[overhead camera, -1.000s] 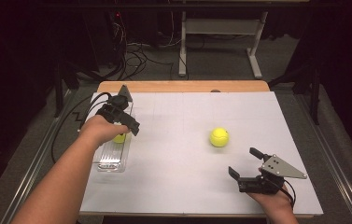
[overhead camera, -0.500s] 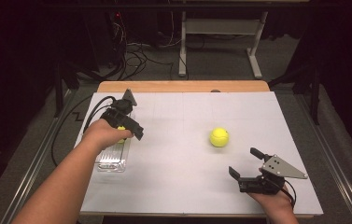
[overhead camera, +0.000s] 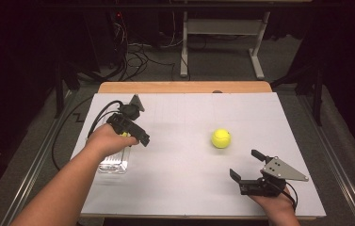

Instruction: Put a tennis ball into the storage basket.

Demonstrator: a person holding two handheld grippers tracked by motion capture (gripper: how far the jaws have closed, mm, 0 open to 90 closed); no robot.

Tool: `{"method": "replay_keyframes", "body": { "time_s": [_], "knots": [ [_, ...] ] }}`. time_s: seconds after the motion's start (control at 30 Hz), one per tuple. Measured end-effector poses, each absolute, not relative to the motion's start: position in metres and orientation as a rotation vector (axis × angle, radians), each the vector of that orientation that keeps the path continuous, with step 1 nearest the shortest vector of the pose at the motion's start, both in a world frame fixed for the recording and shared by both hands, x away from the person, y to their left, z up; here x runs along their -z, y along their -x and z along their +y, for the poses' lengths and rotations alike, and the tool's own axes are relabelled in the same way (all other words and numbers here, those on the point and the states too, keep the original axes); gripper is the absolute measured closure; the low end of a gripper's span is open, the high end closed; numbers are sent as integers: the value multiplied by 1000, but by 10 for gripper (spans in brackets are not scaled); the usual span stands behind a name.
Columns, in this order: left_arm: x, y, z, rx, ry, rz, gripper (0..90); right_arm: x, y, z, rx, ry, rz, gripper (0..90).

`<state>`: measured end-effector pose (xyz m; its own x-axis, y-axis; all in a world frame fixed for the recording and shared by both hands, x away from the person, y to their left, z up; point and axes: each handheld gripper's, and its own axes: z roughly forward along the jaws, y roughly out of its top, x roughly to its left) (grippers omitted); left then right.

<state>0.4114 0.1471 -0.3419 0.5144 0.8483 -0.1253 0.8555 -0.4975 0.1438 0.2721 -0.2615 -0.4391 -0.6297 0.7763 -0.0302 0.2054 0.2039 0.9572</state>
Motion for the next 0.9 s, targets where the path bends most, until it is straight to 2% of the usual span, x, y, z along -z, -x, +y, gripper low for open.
{"method": "replay_keyframes", "body": {
  "time_s": [0.9],
  "knots": [
    [356,-375,84,74,-2656,1176,2,442,-273,-257,-1413,-900,1984,2]
  ]
}}
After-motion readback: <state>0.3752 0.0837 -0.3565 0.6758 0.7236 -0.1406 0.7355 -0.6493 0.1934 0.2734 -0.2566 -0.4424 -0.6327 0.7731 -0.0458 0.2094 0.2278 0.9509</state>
